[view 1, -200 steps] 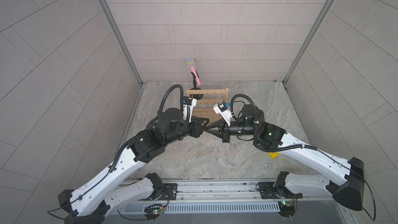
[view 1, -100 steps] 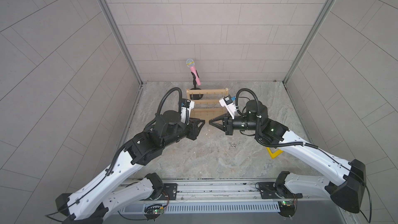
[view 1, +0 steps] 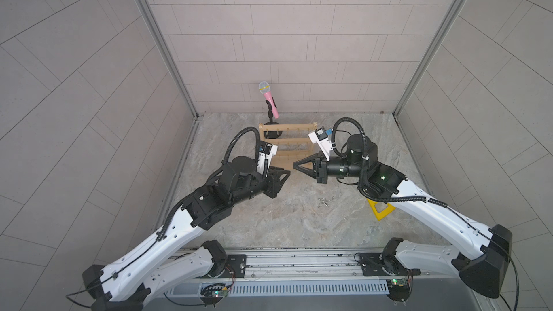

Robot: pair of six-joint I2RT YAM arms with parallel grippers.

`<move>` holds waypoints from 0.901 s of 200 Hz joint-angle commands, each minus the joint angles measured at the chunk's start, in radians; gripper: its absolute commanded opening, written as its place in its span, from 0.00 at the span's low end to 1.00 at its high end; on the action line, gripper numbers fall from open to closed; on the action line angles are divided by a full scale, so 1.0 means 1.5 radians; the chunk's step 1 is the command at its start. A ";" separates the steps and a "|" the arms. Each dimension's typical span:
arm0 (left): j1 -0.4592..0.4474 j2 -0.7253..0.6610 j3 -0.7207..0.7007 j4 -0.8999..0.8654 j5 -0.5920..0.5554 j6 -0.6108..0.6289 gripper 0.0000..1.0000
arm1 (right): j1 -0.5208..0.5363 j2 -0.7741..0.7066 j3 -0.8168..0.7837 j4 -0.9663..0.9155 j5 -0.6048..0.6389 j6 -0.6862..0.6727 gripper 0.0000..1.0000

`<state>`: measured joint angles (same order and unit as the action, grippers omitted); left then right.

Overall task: Hang the necklace on the jewelry display stand
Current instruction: Pick up the necklace from the center of the board.

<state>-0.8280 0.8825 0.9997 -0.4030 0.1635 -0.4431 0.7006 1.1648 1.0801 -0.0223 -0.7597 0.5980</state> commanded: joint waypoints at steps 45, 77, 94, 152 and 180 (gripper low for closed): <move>-0.010 0.008 -0.016 0.074 0.049 0.019 0.32 | -0.004 -0.025 0.032 0.001 -0.020 0.019 0.00; -0.012 0.019 -0.015 0.085 0.042 0.014 0.32 | -0.003 -0.026 0.032 0.013 -0.025 0.029 0.00; -0.012 0.028 -0.008 0.089 0.040 0.013 0.32 | -0.004 -0.025 0.033 0.020 -0.029 0.034 0.00; -0.012 0.038 -0.001 0.099 0.036 0.013 0.27 | -0.004 -0.024 0.035 0.037 -0.038 0.045 0.00; -0.013 0.039 0.000 0.105 0.036 0.011 0.26 | -0.003 -0.021 0.034 0.042 -0.040 0.048 0.00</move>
<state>-0.8433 0.9417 0.9886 -0.2863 0.2199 -0.4366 0.6991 1.1496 1.1053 -0.0036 -0.8047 0.6544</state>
